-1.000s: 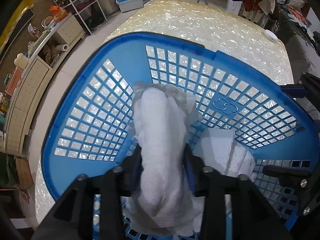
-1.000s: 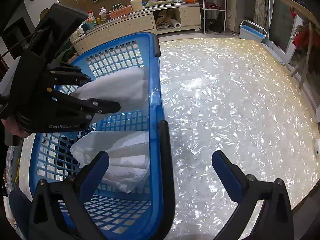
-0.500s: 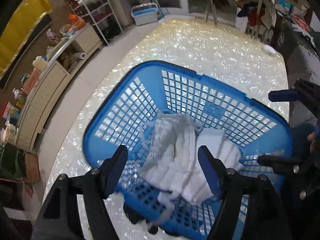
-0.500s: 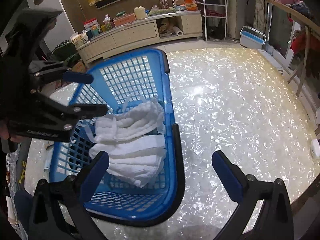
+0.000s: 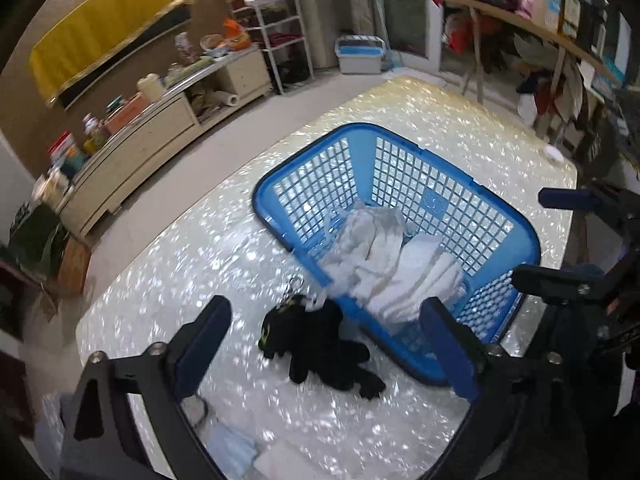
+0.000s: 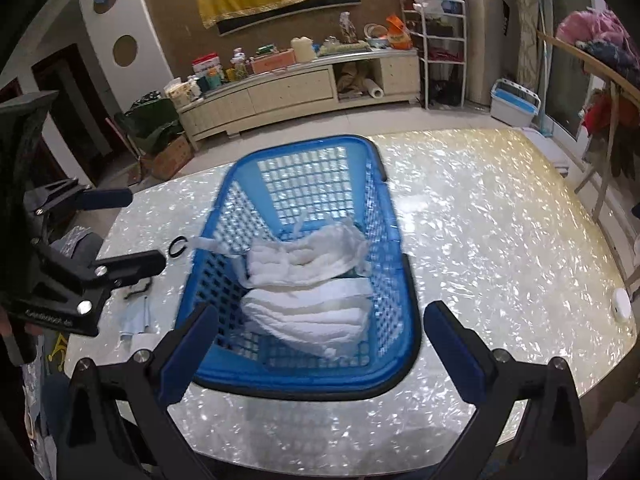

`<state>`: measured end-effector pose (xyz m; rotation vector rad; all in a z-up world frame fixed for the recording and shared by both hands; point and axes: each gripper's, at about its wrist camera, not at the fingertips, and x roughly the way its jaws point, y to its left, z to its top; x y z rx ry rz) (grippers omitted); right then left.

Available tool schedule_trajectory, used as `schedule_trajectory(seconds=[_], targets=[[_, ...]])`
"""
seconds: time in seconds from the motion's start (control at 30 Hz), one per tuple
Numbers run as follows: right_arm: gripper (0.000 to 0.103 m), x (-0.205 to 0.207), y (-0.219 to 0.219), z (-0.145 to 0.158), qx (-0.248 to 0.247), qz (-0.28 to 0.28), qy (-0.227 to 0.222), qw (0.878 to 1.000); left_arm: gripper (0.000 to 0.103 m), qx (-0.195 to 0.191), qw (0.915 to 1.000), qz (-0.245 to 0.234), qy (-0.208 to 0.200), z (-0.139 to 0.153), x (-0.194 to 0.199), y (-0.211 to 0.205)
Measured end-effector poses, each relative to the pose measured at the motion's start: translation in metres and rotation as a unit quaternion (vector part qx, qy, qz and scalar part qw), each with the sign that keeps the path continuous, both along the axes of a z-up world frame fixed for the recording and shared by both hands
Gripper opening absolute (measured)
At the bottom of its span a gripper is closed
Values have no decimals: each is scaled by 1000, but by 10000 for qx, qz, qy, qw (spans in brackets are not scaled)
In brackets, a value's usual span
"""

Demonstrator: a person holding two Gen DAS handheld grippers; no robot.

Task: Organize soft objects
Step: 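Move the right gripper to the white sponge pad and grasp it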

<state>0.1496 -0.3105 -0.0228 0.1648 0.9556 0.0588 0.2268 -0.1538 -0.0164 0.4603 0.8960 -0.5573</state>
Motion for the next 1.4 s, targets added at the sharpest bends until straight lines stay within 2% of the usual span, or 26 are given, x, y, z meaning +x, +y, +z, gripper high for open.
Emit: schedule_trajectory(seconds=[0.17,0.47,0.6,0.77,1.03,1.4], targets=[[103,-4,28,7,-40,317,-90,9994,103,-343,9988,329,-105,15,-26,37],[103,-4,76,9,-146,914,-93,9957,103,-239,9963,776,-295,17,-62,93],[103,0,97,5,-156,1141,-34,9933,103,-283,9941,1015,-254,13,-73,122],[103,8,122,-4,-153,1356,92,9906,103,-269,9902,1362,-129,-3,-82,156],[103,15,172,-26,-338,1833,362,9818,103,-518,9822,1796,189,-25,-88,204],[103,28,221,-65,-328,2152,821,9726,103,-520,9748,2107,508,-57,-85,239]])
